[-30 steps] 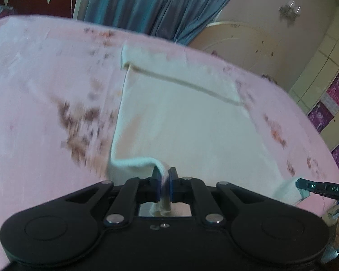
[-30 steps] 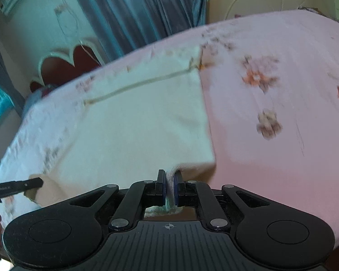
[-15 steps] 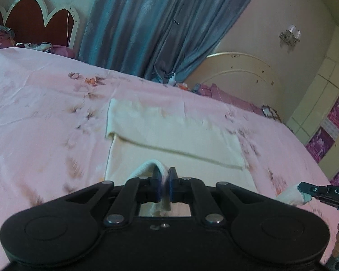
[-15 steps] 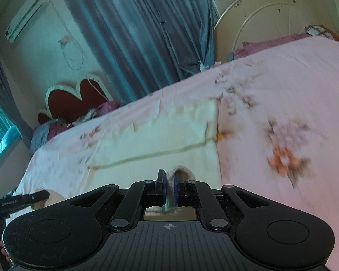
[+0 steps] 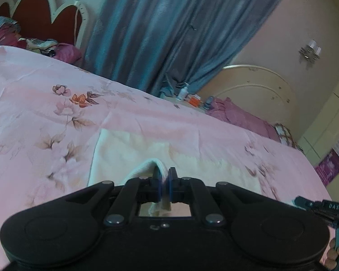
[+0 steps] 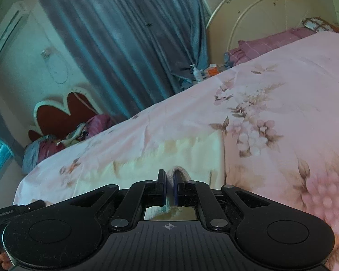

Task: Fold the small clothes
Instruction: 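Lift the hem with both grippers and fold it over toward the collar, then open both grippers to lay the folded hem down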

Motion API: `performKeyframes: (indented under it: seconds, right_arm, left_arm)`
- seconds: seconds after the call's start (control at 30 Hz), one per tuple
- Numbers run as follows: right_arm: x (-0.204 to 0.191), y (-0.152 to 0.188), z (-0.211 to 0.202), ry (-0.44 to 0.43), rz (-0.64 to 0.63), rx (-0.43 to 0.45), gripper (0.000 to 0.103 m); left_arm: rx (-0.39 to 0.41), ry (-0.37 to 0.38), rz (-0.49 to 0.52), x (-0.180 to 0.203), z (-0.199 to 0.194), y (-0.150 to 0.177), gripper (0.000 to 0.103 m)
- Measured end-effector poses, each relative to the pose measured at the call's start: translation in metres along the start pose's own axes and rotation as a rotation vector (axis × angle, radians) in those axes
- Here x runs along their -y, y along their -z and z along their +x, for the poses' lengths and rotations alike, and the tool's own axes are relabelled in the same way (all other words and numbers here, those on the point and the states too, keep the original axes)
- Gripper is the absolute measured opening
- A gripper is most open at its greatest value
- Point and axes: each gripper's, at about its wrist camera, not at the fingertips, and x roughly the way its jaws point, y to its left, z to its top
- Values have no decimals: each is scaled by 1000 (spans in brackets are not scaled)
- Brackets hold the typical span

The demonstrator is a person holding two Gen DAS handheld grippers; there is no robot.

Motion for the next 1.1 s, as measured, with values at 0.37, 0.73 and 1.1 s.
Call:
performKeyframes:
  seconds: [0.37,0.73,1.1]
  right_arm:
    - [28,-30,87,67,94,-69,5]
    - [38,-34,125,134,66,-114,6]
    - [37,-42,121,67,-62,-75,73]
  left_arm:
    - [-68,-121,-23,-10,78,-21,6]
    - [-47,-244,12,-19,110,-33,36]
    - [-70,-204,170,-17,110,-28,64]
